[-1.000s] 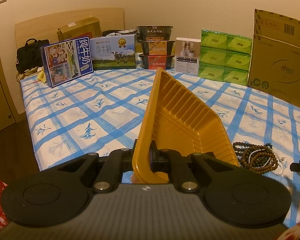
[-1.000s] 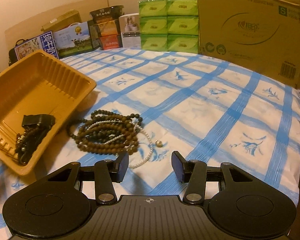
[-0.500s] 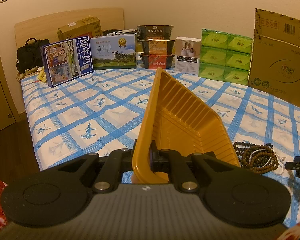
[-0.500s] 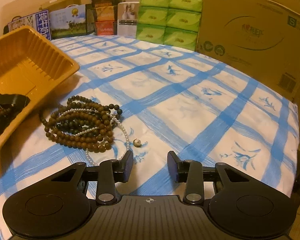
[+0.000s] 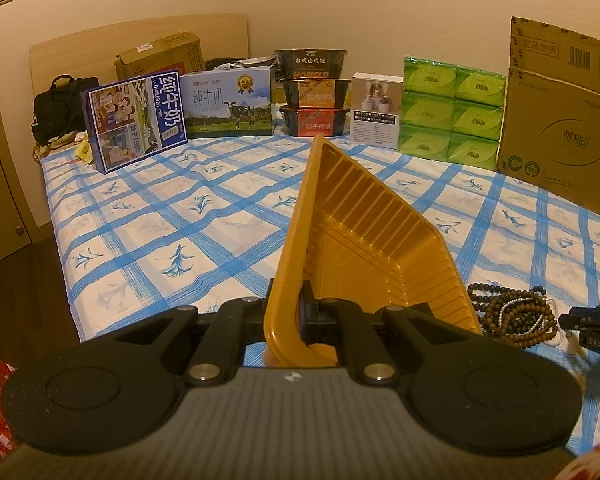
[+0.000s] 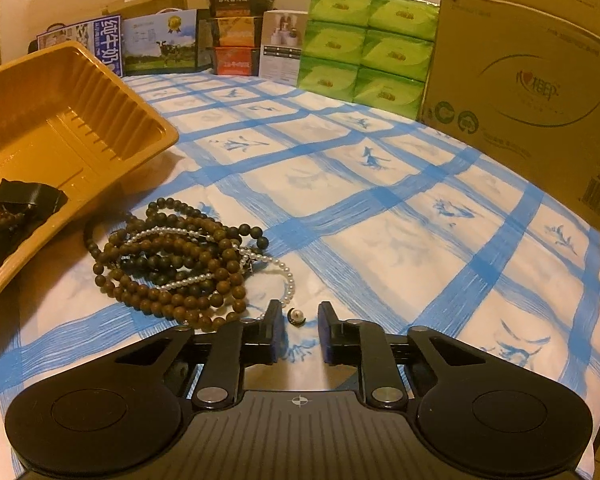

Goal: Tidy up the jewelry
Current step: 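Reach the right tool to the small gold bead and grasp it, then carry the gold bead into the tray, release it and withdraw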

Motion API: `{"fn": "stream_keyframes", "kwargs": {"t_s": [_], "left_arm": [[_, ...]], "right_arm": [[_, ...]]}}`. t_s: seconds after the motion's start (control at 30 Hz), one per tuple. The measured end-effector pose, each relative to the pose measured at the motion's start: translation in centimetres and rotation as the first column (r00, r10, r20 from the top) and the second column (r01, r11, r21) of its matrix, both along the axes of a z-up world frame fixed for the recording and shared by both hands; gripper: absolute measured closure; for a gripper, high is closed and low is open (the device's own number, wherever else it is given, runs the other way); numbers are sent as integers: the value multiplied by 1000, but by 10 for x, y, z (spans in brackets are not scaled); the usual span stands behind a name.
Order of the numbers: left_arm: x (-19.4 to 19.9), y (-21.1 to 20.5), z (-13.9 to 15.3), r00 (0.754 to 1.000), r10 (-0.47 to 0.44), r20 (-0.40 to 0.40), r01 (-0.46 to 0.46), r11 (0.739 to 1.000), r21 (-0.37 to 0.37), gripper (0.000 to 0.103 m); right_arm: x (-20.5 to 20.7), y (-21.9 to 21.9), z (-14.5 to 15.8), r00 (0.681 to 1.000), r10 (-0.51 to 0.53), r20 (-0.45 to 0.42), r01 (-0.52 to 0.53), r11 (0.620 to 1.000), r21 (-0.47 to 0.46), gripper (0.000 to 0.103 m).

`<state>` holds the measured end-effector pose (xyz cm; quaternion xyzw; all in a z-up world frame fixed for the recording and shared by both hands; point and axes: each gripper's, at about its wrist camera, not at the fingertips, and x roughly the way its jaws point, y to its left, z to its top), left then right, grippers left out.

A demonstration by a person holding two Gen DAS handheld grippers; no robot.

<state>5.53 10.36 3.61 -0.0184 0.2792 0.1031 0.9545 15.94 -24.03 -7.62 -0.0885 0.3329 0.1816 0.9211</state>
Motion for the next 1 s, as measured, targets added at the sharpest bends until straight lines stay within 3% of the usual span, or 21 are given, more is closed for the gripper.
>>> {"fn": "stream_keyframes", "kwargs": {"t_s": [0.17,0.57,0.77,1.0], "left_arm": [[0,0,0,1000,1,0,-1,1000,0,96],[0,-1,0,1000,0,0,0,1000,1,96],[1,0,1,1000,-2,0,2,1000,3,96],[1,0,1,1000,-1,0,1,1000,2,96]], "right_arm": [[0,3,0,1000,17,-2,-17,1000,-9,94],[-20,7,18,999,9,50,-9,1000,-9,95],[-29,18,41,997,39,70,-42,998,43,95],[-39,53,67,986,141,85,-151,981,120,95]]}}
